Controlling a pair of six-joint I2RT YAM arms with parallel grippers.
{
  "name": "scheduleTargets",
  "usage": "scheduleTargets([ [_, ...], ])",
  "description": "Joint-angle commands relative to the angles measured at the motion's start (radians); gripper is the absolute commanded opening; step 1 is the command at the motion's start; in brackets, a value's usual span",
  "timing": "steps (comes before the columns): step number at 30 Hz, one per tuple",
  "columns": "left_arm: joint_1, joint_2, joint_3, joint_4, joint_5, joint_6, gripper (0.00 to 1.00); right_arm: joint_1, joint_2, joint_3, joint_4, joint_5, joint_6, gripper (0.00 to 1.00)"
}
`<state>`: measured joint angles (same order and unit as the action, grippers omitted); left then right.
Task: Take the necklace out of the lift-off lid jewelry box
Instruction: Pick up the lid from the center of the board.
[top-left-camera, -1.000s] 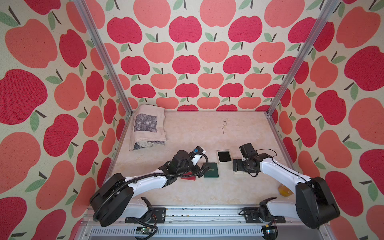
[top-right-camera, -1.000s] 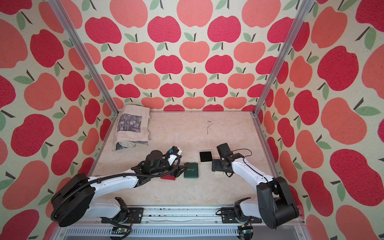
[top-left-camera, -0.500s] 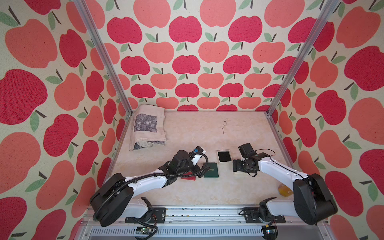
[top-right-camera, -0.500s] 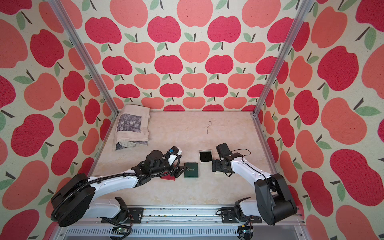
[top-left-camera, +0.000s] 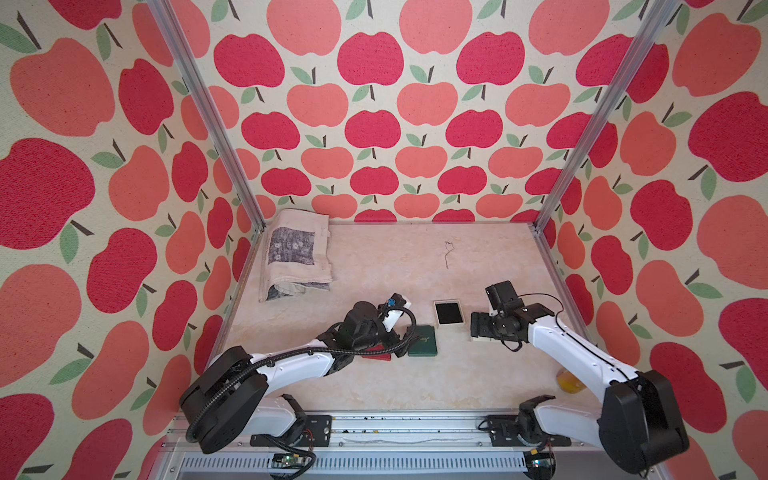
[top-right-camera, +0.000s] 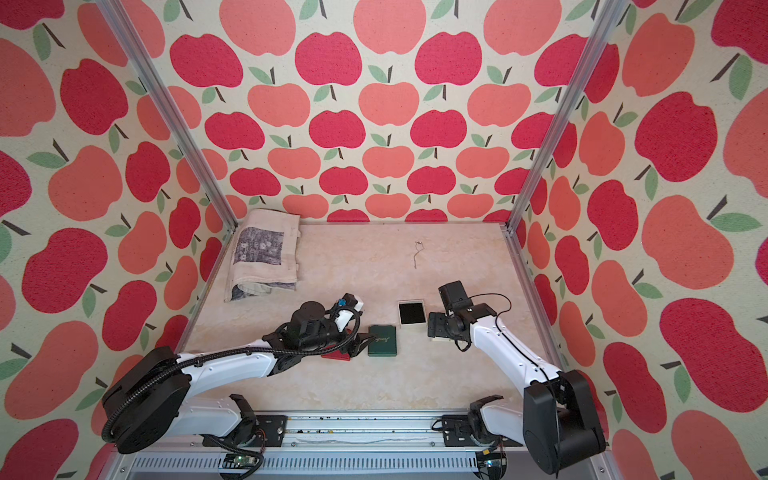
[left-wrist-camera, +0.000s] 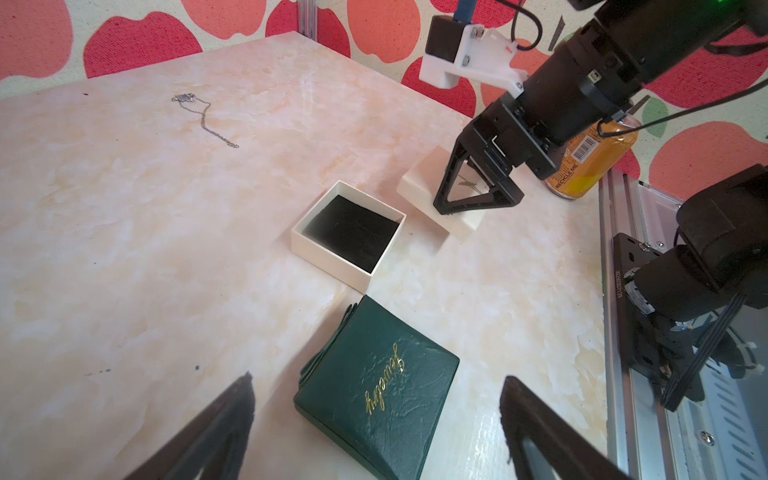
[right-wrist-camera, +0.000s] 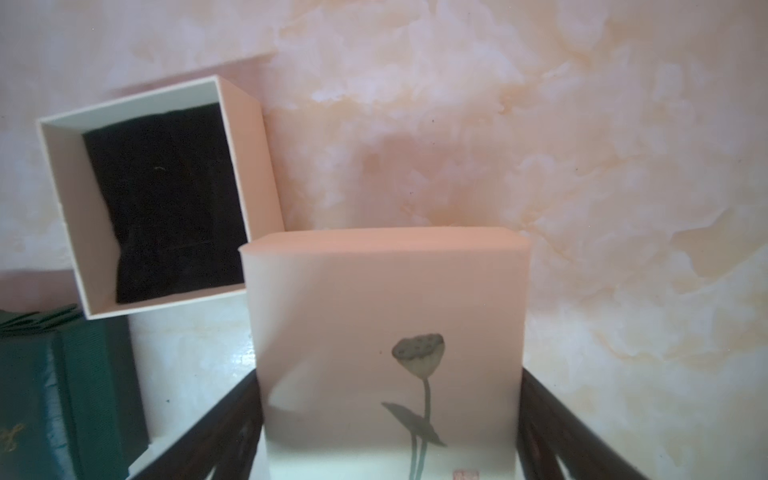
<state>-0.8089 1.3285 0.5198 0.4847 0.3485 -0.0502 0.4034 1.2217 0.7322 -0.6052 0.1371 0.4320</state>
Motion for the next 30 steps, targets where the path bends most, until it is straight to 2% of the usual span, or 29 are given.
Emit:
scheduleTargets([
  [1, 0.002, 0.001, -0.014, 0.036, 0.02, 0.015, 0.94, -0.005, -0.006, 0.045, -0.033, -0.045, -0.032, 0.89],
  [8, 0.002, 0.003, -0.013, 0.03, -0.036, 0.015, 0.94, 0.011, 0.099, 0.14, 0.013, -0.112, -0.05, 0.88],
  [17, 0.002, -0.017, -0.007, -0.027, -0.104, 0.012, 0.96, 0.062, 0.298, 0.288, 0.04, -0.132, -0.072, 0.88],
  [30, 0.002, -0.037, -0.024, -0.046, -0.109, 0.012, 0.98, 0.105, 0.446, 0.404, 0.028, -0.129, -0.093, 0.88],
])
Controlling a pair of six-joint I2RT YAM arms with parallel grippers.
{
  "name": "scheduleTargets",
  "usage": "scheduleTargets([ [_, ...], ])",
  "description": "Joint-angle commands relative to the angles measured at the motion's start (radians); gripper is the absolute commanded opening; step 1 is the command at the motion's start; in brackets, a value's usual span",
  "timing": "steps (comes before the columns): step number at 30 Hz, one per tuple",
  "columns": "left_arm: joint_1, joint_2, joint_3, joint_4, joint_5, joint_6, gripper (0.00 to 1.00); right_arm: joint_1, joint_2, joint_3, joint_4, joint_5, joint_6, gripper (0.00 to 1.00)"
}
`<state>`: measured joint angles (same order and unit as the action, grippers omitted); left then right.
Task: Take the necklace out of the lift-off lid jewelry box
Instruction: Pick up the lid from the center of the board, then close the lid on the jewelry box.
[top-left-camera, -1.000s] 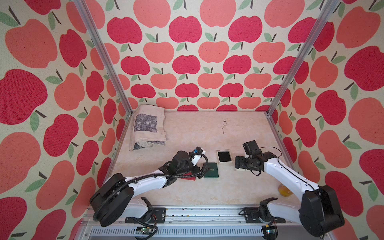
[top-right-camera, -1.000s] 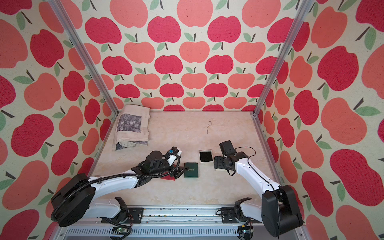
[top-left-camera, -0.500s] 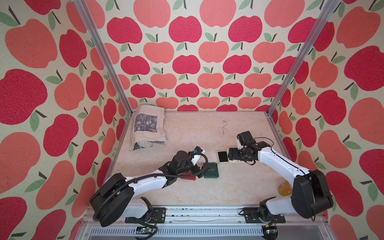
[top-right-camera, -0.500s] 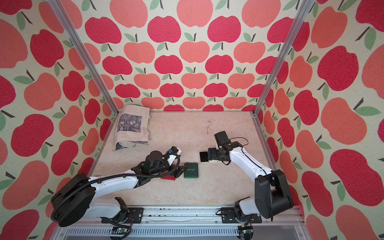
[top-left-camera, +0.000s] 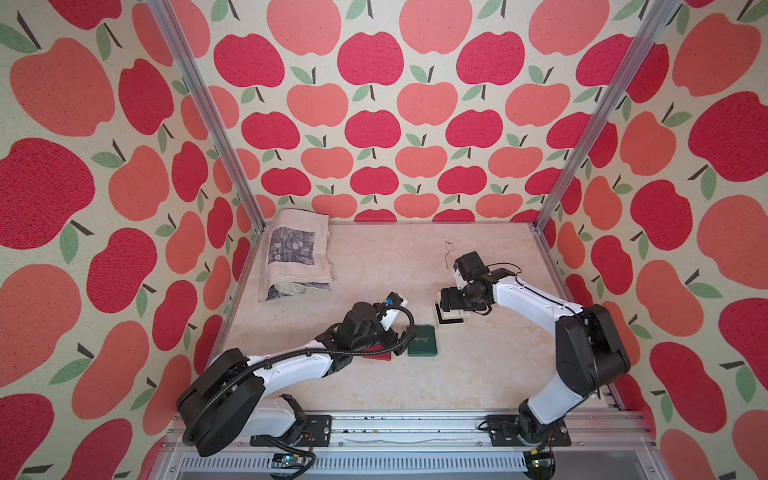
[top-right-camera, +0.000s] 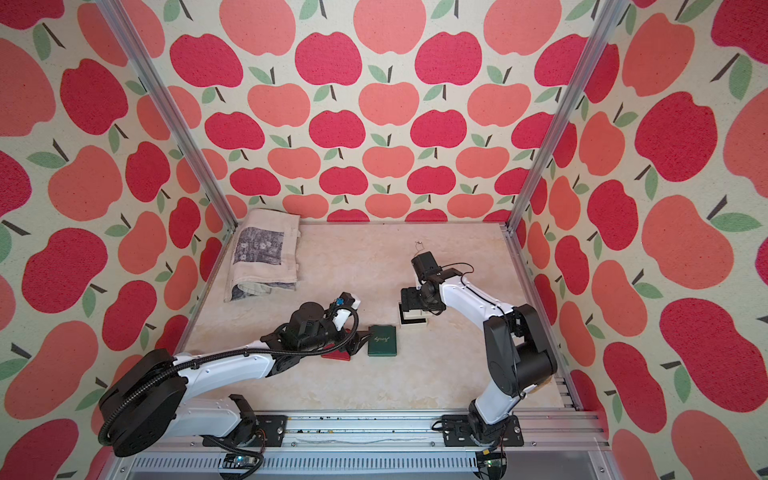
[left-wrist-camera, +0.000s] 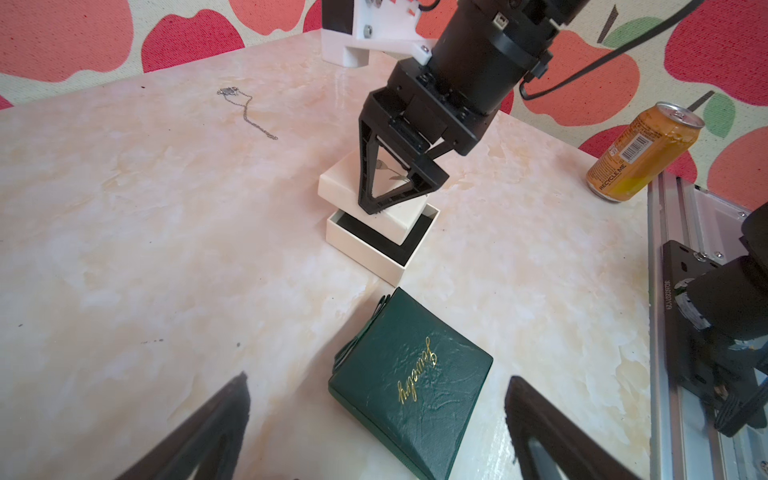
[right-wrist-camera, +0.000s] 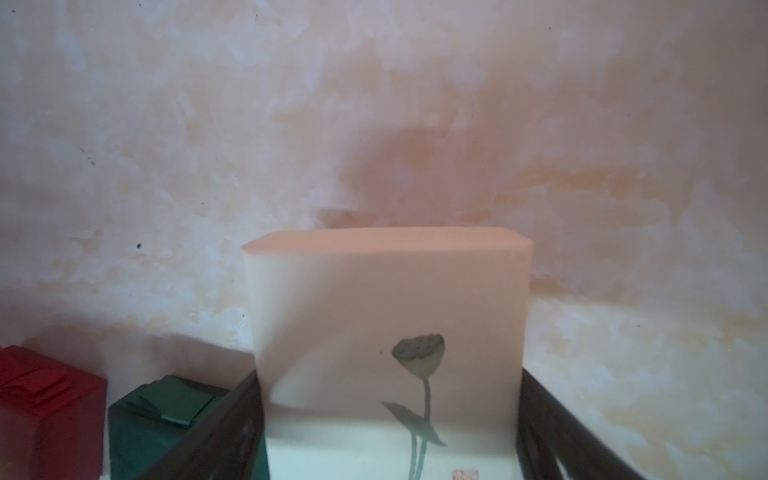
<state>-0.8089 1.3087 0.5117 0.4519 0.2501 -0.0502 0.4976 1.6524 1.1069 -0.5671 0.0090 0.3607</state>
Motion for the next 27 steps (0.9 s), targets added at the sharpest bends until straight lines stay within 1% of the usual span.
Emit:
scheduleTargets([
  [1, 0.001, -0.017, -0.016, -0.013, -0.01, 0.012, 0.98, 0.014, 0.019, 0.032, -0.011, 0.002, -0.022, 0.88],
  [12, 0.002, -0.01, -0.022, -0.002, -0.003, 0.007, 0.99, 0.036, 0.008, 0.035, -0.046, 0.058, 0.001, 0.88],
  [21, 0.004, 0.021, -0.011, 0.01, 0.003, 0.011, 0.99, 0.041, -0.037, -0.013, -0.025, 0.036, 0.056, 0.88],
  [27, 0.016, 0.074, 0.035, -0.002, 0.013, 0.021, 0.99, 0.05, -0.04, -0.024, -0.023, 0.031, 0.088, 0.88],
])
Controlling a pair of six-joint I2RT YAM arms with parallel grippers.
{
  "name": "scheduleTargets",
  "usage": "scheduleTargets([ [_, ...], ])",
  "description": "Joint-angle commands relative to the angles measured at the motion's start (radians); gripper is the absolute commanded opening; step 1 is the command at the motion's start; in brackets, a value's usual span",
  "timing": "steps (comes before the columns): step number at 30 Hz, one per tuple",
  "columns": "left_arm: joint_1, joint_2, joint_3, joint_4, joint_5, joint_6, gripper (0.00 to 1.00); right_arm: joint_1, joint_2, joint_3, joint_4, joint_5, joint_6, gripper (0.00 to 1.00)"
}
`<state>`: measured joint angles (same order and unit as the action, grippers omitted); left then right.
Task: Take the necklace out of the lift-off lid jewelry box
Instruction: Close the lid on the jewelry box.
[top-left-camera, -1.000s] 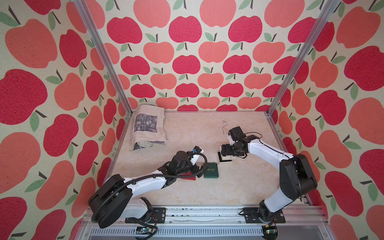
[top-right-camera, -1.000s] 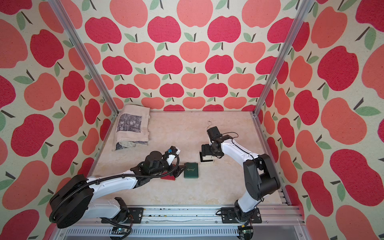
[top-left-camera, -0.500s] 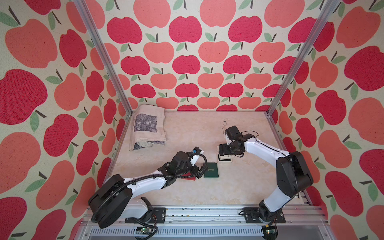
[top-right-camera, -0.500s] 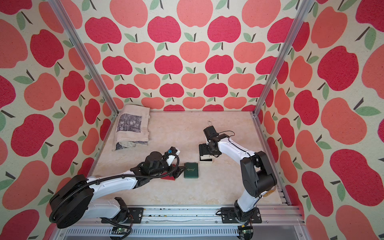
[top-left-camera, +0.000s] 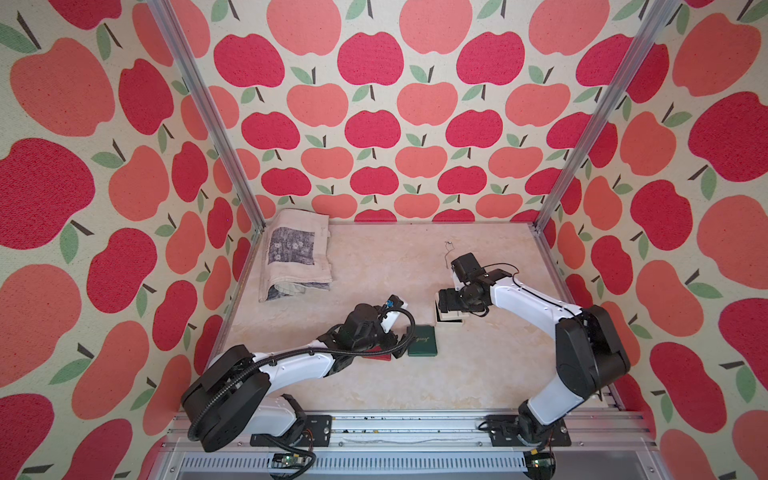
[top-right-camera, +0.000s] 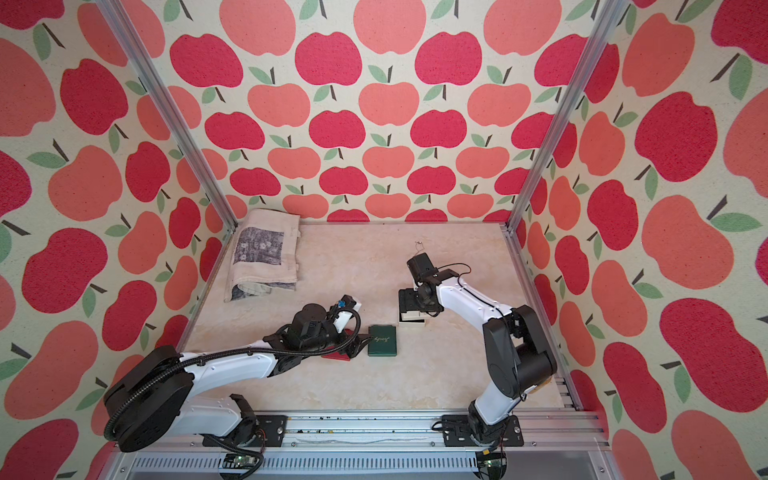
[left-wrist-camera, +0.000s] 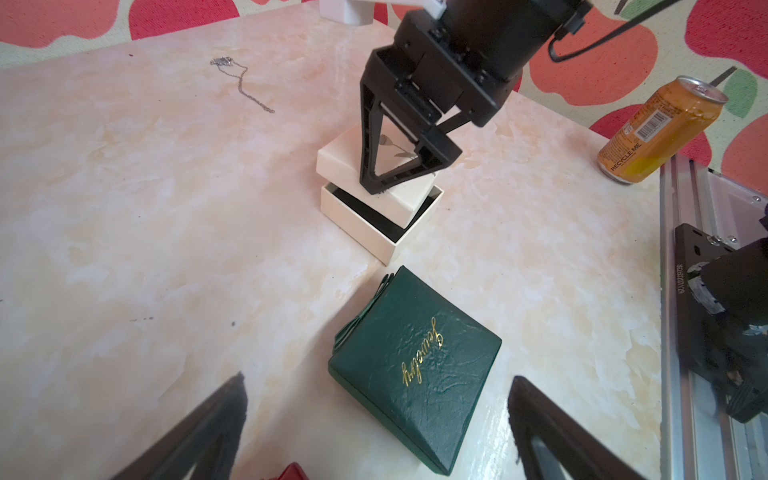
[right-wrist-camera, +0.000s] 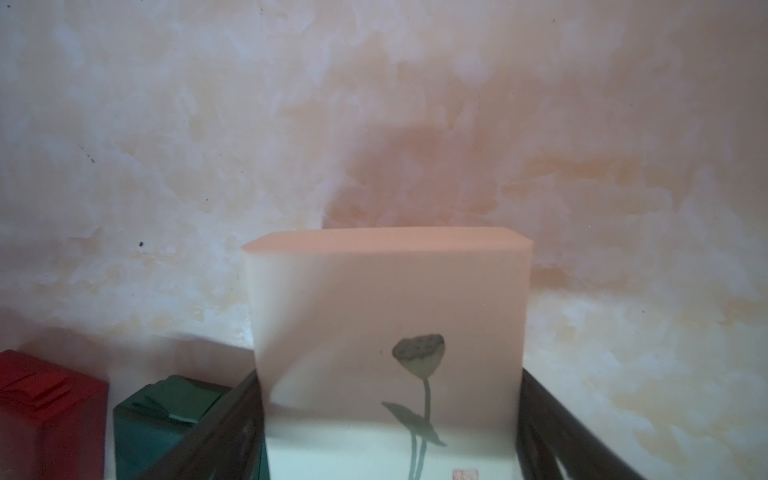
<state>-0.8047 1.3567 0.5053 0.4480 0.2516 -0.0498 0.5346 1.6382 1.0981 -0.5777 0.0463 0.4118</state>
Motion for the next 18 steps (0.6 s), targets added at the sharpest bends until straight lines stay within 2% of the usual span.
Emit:
scheduleTargets([
  [1, 0.013, 0.036, 0.05, 0.001, 0.017, 0.022, 0.99, 0.016, -0.025, -0.015, -0.011, -0.007, 0.044, 0.88],
  [18, 0.019, 0.1, 0.087, 0.004, 0.049, 0.024, 0.99, 0.037, 0.001, 0.006, -0.045, 0.05, 0.122, 0.88],
])
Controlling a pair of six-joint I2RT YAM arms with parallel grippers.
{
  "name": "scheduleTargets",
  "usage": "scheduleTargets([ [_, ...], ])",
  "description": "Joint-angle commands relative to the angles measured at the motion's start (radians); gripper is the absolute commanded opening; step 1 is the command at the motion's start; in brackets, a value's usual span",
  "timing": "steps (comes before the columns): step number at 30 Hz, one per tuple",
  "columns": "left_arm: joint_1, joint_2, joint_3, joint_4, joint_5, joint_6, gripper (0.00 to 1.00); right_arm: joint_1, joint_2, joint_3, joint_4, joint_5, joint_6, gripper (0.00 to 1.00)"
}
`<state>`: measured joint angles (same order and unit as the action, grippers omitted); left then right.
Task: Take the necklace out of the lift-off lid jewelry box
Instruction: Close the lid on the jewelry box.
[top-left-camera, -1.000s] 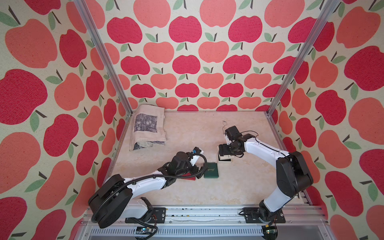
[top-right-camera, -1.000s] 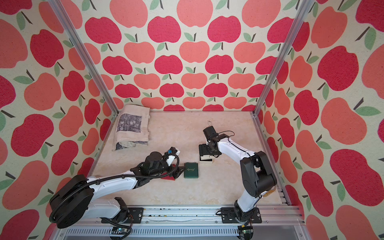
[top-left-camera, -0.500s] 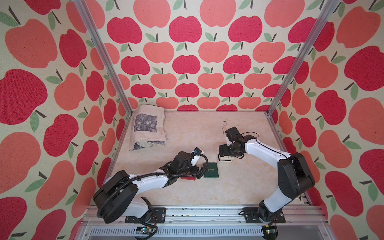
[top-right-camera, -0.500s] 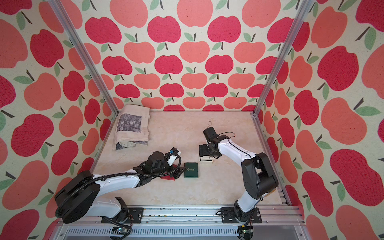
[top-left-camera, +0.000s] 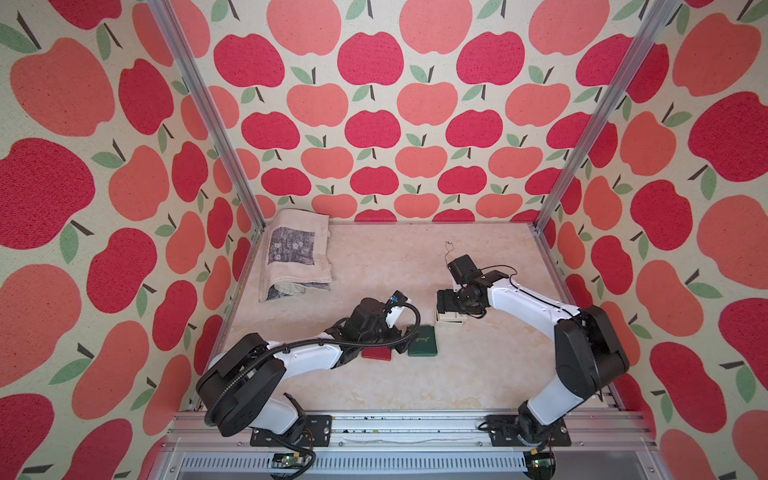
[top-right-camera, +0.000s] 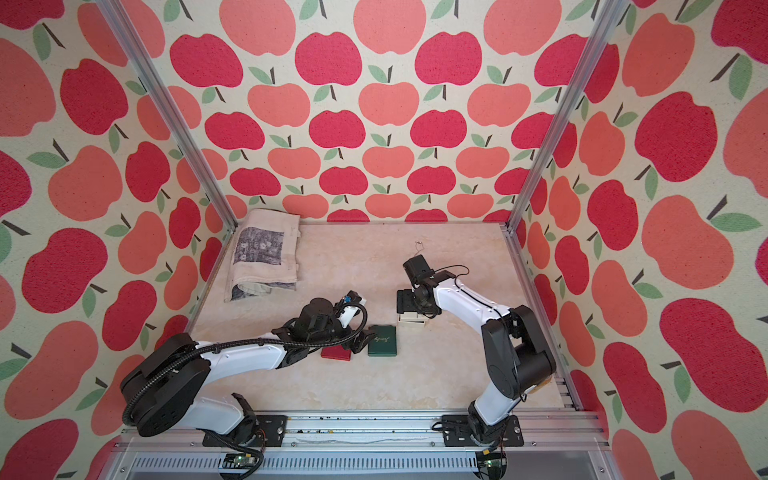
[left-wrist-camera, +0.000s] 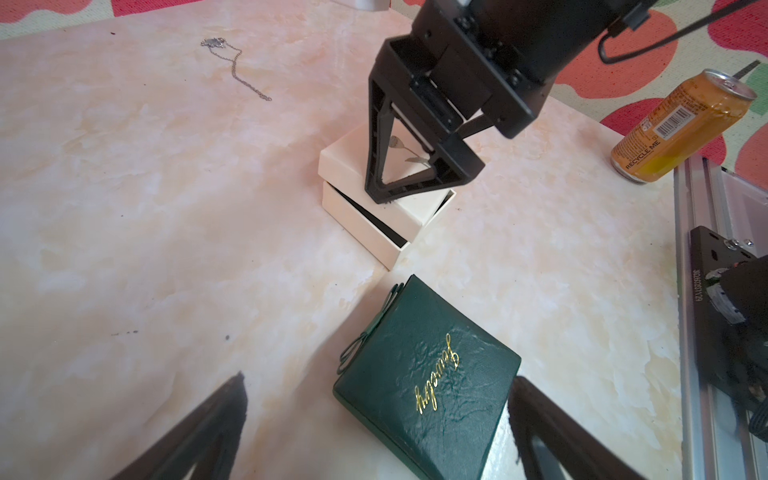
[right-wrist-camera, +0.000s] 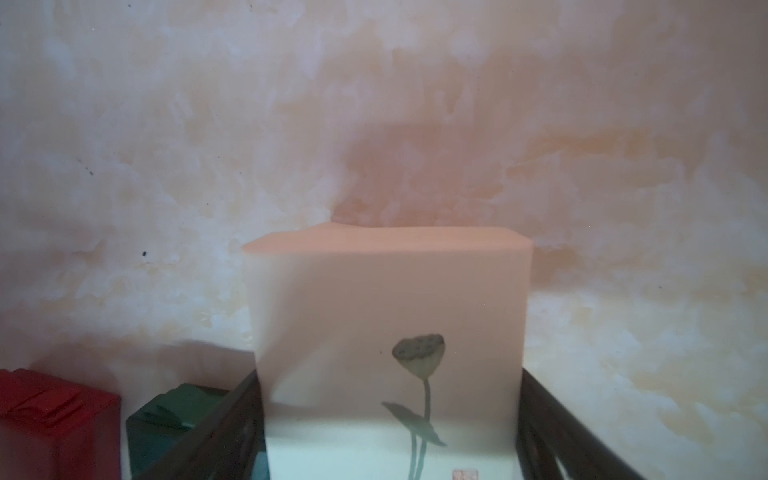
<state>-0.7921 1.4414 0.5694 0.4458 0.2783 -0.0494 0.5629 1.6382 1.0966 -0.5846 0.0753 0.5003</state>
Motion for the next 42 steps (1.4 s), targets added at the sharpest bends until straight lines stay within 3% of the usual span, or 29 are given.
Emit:
scheduleTargets([
  [1, 0.007, 0.016, 0.024, 0.007, 0.023, 0.023, 0.99, 0.009, 0.001, 0.006, -0.038, 0.021, 0.038, 0.89],
  [28, 0.008, 0.056, 0.05, 0.007, 0.042, 0.023, 0.99, 0.015, -0.008, 0.006, -0.02, -0.025, 0.083, 0.9],
  [42, 0.022, 0.129, 0.119, -0.015, 0.054, 0.034, 0.89, 0.007, -0.002, 0.001, 0.004, -0.01, 0.108, 0.91],
])
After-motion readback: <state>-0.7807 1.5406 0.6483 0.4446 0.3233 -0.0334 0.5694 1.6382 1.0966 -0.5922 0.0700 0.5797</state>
